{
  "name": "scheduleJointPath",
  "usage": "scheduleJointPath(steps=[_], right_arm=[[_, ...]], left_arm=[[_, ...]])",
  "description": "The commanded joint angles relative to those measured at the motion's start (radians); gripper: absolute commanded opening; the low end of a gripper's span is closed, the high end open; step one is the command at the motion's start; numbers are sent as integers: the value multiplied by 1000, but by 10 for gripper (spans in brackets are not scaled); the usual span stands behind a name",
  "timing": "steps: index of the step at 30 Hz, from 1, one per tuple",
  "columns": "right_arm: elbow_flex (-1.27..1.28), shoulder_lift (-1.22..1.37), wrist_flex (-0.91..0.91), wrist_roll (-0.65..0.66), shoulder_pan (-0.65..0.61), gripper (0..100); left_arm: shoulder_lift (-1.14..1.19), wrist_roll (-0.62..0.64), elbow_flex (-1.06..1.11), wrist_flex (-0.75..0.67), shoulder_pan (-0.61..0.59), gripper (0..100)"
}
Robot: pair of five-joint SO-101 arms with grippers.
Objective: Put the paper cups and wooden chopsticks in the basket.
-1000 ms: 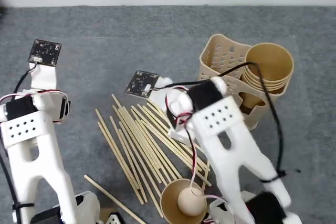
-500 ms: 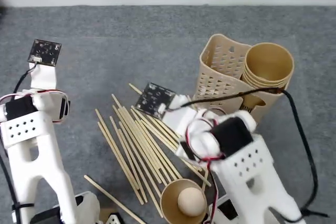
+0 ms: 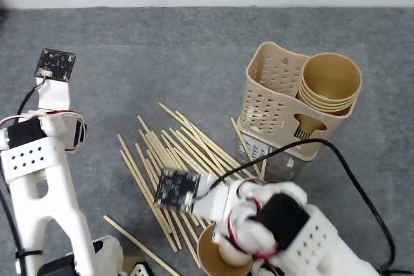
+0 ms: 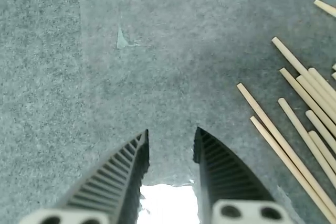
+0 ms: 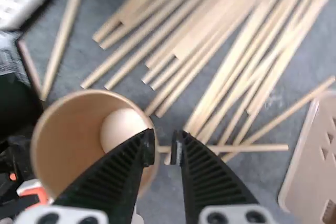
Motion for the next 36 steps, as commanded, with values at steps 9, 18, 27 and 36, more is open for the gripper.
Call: scheduleJointPath(steps=[9,18,27,36], right_arm=[[41,-39,45,-25,-97,94],[49,54,44,86,44,95],[15,163,42,84,41,95],[84,177,25,94,41,90]], left_arm=[[-8,0,39,-86,-5,142],[-8,0,38,-84,-5,142],[-8,0,38,-86,-5,142],[-8,0,38,-89,-3,142]])
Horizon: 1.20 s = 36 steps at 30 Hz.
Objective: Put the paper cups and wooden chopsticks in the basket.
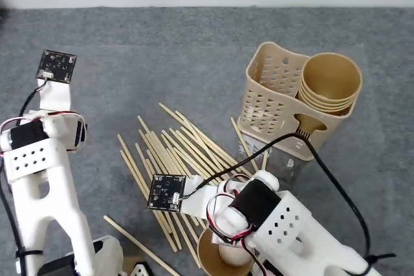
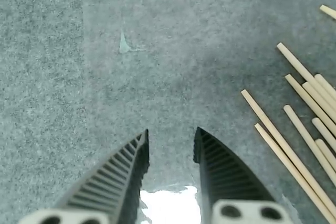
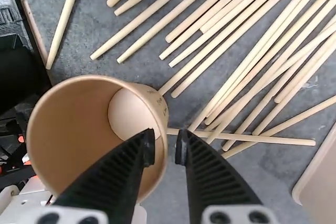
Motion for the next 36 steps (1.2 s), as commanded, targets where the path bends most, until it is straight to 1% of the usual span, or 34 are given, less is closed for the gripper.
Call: scheduleJointPath(steps=[1,3,6,8,9,12,15,22,26,31,36], right_arm=[[28,16,10,21,16,89],[38,16,5,38,18,83],[37,7,-10,57,18,2],[35,5,-16,60,18,18],[26,5,-15,57,18,9],[-63,5,2,57,21,9],[-201,13,27,55,73,8],[-479,16,13,57,249,8],[-569,16,-81,57,374,8],[-583,18,-308,48,518,8],[-586,50,-512,12,613,8]], left_arm=[[-8,0,-7,-20,-2,142],[-8,0,-5,-20,-2,142],[-8,0,-4,-20,-3,142],[-8,0,-4,-18,-5,142],[-8,0,-4,-18,-5,142],[-8,0,-4,-18,-5,142],[-8,0,-4,-17,-2,141],[-9,2,-2,-14,0,141],[-9,2,-1,-14,0,141],[-9,2,7,-14,0,141],[-9,2,28,-20,0,141]])
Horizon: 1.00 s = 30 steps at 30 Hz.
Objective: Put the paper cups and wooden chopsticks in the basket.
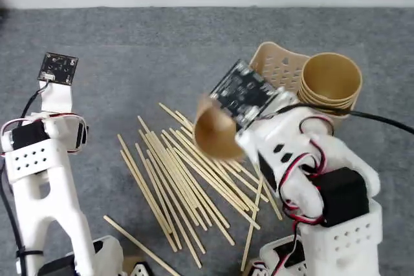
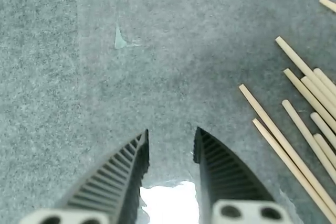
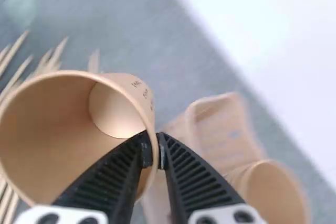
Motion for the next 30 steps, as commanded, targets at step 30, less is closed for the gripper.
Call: scheduleJointPath(steps=[30], right_arm=[[-367,208,-56,-112,549,9]], left_arm=[[-8,0,2,-20,0,141]])
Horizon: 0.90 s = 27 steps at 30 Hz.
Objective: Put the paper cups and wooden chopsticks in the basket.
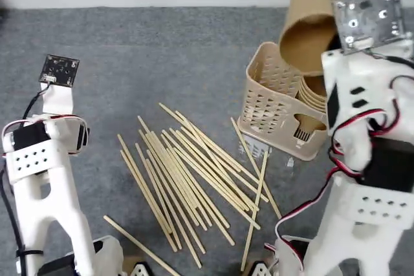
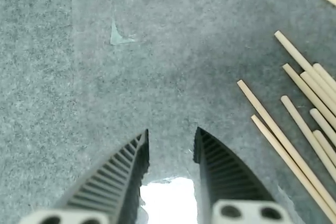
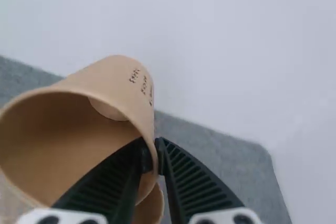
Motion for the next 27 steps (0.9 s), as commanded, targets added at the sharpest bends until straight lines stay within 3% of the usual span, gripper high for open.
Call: scheduleJointPath(steps=[1,11,18,27], right_arm=[[-84,1,120,-11,62,10],[-183,4,400,-9,81,12],[-181,15,377,-9,203,13],[-167,134,372,-12,171,87]], left_arm=[[-8,0,-5,-20,0,141],[-8,0,-5,-20,0,141],[-8,0,2,-20,-5,141],[-8,0,5,-20,0,141]])
